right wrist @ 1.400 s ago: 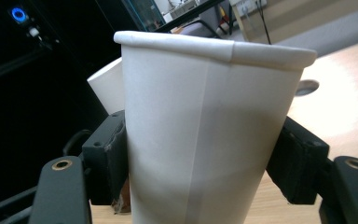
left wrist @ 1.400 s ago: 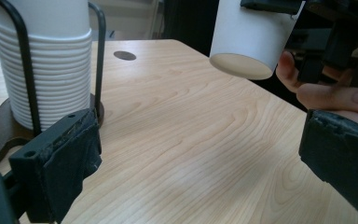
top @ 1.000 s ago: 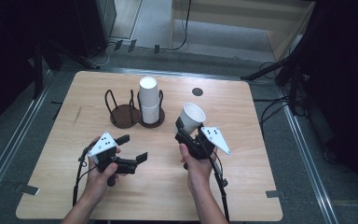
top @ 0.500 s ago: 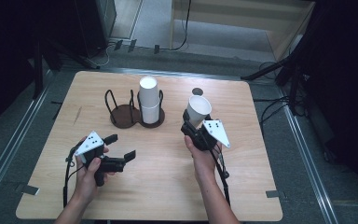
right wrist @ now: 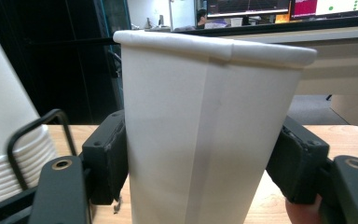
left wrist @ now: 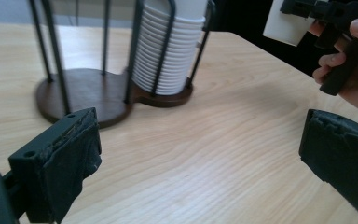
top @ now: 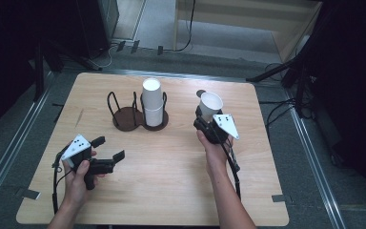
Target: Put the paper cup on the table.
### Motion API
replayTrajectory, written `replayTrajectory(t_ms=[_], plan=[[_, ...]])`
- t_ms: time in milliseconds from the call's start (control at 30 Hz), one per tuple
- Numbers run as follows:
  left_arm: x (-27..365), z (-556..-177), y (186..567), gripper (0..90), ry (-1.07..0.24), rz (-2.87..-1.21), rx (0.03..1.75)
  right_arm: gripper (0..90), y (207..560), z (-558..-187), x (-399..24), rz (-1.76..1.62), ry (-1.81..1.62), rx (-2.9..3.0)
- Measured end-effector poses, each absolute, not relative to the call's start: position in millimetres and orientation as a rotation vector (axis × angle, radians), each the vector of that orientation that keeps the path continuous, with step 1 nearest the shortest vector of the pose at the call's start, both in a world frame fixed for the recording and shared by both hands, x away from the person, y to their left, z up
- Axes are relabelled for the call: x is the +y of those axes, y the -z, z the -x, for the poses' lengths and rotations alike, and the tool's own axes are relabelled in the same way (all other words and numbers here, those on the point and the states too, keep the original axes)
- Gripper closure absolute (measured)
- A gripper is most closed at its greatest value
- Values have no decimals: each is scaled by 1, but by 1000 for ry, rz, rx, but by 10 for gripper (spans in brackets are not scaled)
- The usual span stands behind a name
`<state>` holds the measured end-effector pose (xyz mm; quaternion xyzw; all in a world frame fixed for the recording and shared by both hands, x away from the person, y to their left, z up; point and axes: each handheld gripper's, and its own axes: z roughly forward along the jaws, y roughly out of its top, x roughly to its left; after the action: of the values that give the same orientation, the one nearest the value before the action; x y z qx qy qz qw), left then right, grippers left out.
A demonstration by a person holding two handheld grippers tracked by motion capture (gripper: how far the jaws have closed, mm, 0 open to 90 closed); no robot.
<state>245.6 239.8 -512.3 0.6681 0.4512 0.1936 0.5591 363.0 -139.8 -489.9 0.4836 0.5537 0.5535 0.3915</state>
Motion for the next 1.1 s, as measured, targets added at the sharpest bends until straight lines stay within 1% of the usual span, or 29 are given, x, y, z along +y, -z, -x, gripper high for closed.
replayTrajectory(t_ms=[100, 133, 233, 400, 667, 867, 1100], plan=[[245, -243, 512, 0, -484, -1578, 1070, 300, 493, -368, -144, -1230, -1402, 1400], [250, -239, 513, 0, -511, -1593, 1074, 300, 497, -374, -149, -1237, -1385, 1402], [255, -237, 515, 0, -516, -1591, 1086, 301, 501, -379, -153, -1232, -1354, 1404], [278, -232, 520, 0, -519, -1551, 1146, 302, 511, -392, -163, -1218, -1289, 1420], [296, -221, 528, 0, -589, -1589, 1195, 307, 515, -407, -173, -1248, -1263, 1454], [310, -216, 533, 0, -596, -1571, 1230, 306, 517, -417, -179, -1279, -1233, 1476], [324, -212, 536, 0, -635, -1572, 1267, 305, 523, -424, -182, -1314, -1198, 1526]])
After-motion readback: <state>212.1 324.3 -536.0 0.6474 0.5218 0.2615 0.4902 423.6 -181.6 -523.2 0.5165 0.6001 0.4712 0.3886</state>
